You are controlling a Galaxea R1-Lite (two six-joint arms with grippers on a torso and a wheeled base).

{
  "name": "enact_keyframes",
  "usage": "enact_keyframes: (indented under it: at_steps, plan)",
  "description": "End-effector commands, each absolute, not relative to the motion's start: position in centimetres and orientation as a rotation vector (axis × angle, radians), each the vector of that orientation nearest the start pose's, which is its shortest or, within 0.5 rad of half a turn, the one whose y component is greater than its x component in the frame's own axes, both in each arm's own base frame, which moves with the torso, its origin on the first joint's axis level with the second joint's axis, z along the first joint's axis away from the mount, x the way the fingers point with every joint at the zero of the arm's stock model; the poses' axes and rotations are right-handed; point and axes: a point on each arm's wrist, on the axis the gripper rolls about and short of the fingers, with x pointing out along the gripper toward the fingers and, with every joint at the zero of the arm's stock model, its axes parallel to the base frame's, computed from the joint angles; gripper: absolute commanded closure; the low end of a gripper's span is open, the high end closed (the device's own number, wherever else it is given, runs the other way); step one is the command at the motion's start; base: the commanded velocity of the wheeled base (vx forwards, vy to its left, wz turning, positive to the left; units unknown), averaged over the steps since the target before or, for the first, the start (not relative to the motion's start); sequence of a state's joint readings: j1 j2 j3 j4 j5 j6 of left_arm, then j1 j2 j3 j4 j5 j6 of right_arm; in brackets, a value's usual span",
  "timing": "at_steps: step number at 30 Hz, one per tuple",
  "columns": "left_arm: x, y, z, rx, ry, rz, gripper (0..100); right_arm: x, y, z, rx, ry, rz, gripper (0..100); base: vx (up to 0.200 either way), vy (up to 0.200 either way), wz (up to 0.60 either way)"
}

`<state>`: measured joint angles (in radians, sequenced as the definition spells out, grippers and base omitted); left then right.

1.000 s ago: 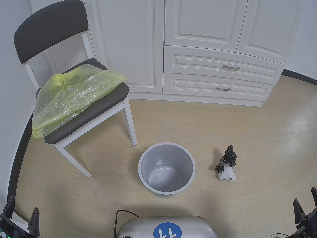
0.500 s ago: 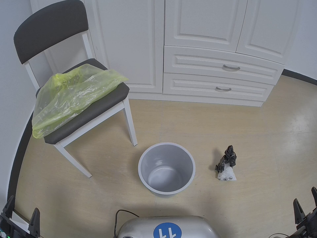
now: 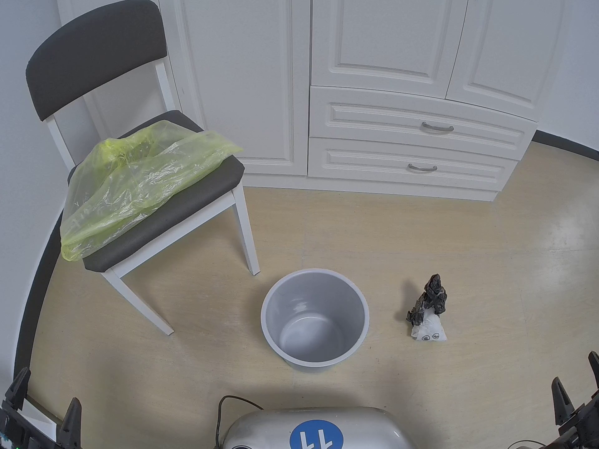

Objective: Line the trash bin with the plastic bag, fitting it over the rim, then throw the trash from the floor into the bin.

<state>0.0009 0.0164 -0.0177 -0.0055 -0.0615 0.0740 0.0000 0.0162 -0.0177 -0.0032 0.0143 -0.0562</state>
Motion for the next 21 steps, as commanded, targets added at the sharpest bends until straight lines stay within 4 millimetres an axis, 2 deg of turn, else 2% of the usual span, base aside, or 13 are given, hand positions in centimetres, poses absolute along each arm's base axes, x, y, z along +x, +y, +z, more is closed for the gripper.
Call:
enact_keyframes:
  at_steps: [1,5,6,8,9,10,15,18,21]
  plan:
    - [-2.3,-0.1,7.6,0.071,-0.008,-0.060,0,-2.3,0.0,7.6,-0.052,-0.007,0.015,0,0.000,0.000,0.00]
    - [-2.3,-0.1,7.6,0.028,-0.005,-0.040,0,-2.3,0.0,7.6,-0.034,-0.009,0.012,0,0.000,0.000,0.00]
    - [-2.3,0.0,8.0,-0.032,-0.038,0.007,0,-2.3,0.0,8.0,0.003,-0.032,0.002,0,0.000,0.000,0.00]
    - [-2.6,0.1,9.8,-0.164,-0.185,0.025,0,-3.0,0.0,10.7,0.147,-0.213,-0.003,0,0.000,0.000,0.00]
    - [-2.6,0.1,9.8,-0.164,-0.185,0.025,0,-3.0,0.0,10.7,0.147,-0.213,-0.003,0,0.000,0.000,0.00]
    - [-3.0,0.1,11.1,-0.218,-0.281,0.007,0,-3.5,-0.1,12.1,0.214,-0.290,0.003,0,0.000,0.000,0.00]
    - [-3.0,0.1,11.1,-0.145,-0.281,0.014,0,-3.6,-0.1,12.2,0.080,-0.272,-0.015,0,0.000,0.000,0.00]
    - [-3.1,0.0,11.2,-0.084,-0.279,-0.007,0,-3.3,0.0,11.3,0.016,-0.201,0.006,0,0.000,0.000,0.00]
    - [-3.3,-0.1,11.5,-0.044,-0.244,-0.058,0,-3.6,0.2,11.3,-0.052,-0.137,0.069,0,0.000,0.000,0.00]
